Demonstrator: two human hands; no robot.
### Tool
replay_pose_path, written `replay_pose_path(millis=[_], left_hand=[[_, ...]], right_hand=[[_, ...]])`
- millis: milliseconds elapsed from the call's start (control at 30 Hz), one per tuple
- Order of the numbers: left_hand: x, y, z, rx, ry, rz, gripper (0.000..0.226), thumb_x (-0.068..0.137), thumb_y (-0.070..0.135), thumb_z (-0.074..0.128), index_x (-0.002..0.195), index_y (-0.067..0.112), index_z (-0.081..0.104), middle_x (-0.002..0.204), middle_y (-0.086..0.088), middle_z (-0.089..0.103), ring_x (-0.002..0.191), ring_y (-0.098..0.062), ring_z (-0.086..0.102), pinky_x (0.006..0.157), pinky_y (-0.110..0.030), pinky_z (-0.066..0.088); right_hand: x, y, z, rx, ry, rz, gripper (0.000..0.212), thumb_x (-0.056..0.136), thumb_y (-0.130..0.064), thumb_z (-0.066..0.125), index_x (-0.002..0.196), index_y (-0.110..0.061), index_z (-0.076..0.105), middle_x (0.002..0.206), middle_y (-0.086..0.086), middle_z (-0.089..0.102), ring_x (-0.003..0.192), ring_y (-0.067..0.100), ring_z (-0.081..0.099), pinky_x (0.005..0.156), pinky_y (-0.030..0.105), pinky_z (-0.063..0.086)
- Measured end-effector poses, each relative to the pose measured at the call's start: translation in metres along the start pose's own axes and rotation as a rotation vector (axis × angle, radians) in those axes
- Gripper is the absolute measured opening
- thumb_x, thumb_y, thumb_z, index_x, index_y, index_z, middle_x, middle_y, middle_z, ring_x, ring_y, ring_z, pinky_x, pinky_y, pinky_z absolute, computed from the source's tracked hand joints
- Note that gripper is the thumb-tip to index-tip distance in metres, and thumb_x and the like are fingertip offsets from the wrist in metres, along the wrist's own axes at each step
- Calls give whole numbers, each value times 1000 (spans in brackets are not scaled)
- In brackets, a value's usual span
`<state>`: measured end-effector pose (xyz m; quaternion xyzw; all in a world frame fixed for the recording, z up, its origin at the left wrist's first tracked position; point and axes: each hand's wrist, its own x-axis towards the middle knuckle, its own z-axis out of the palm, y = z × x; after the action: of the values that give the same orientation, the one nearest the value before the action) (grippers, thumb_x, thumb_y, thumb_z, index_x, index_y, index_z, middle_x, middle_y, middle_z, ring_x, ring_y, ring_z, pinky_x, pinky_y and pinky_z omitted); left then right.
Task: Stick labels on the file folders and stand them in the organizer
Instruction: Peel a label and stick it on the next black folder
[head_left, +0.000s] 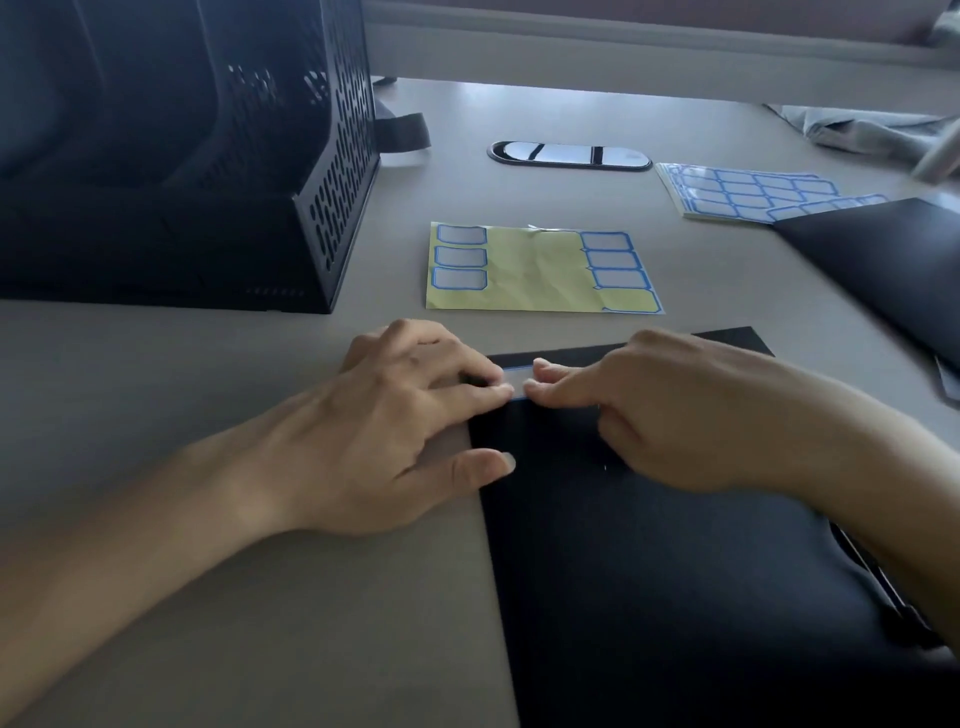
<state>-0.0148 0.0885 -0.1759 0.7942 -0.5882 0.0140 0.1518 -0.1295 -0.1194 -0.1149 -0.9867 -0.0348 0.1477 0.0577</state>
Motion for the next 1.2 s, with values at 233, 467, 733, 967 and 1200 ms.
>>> replay_pose_path(millis=[233, 467, 733, 967, 1200], left_hand=[[2, -5, 2, -37, 70, 57, 58, 96, 64, 34, 130, 26, 62, 133, 18, 56, 129, -17, 42, 103, -48, 39], [-1, -22, -2, -586, 72, -173, 63, 89, 66, 44, 143, 33, 42, 126, 26, 62, 131, -2, 45, 109, -32, 34], [2, -18, 6, -105, 46, 80, 52, 97, 61, 38, 132, 31, 60, 147, 12, 45, 132, -17, 40, 104, -53, 38], [0, -8, 0, 89, 31, 112, 55, 95, 61, 37, 126, 23, 63, 140, 11, 54, 126, -22, 48, 102, -42, 37], [-1, 7, -4, 213, 54, 114, 56, 95, 59, 38, 116, 15, 65, 132, 5, 63, 113, -26, 60, 96, -46, 44]], right_hand=[[1, -6, 3, -63, 23, -4, 40, 96, -19, 41, 129, -36, 56, 147, -12, 34, 110, 21, 60, 95, 39, 48], [-2, 6, 0, 71, 24, 3, 49, 97, -30, 44, 141, -49, 33, 136, -15, 57, 118, 12, 58, 100, 39, 48], [3, 6, 5, -35, 12, 12, 66, 95, -16, 37, 149, -52, 26, 155, -25, 32, 118, 11, 59, 99, 32, 47], [0, -2, 4, 18, 48, 73, 60, 93, -19, 39, 145, -49, 38, 151, -28, 37, 101, -11, 58, 96, 31, 49], [6, 10, -8, 129, 48, 83, 44, 94, -32, 53, 137, -40, 48, 134, -15, 60, 91, 2, 57, 96, 35, 48]])
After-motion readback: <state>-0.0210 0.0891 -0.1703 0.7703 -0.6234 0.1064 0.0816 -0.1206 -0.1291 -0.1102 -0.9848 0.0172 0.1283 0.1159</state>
